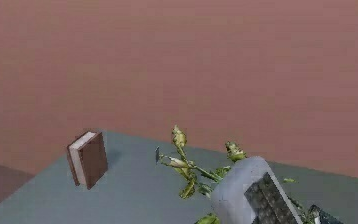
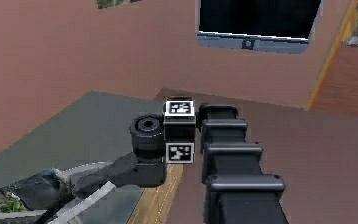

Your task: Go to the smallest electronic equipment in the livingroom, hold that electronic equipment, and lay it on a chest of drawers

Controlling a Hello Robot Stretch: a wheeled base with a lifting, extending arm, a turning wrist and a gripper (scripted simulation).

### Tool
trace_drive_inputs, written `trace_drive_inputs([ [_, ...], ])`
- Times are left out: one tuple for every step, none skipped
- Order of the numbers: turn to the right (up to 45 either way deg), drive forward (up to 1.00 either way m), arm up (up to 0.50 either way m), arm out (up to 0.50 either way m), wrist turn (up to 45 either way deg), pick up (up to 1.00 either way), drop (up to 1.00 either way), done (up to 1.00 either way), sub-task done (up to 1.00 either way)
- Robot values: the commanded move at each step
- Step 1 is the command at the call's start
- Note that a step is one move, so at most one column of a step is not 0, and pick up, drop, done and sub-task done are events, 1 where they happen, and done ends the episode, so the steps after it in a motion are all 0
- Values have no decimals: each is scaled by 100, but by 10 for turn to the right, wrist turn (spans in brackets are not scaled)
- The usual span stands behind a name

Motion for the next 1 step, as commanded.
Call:
trace_drive_inputs([
  [0, 0, 0, 0, 0, 0, 0, 100, 0],
])
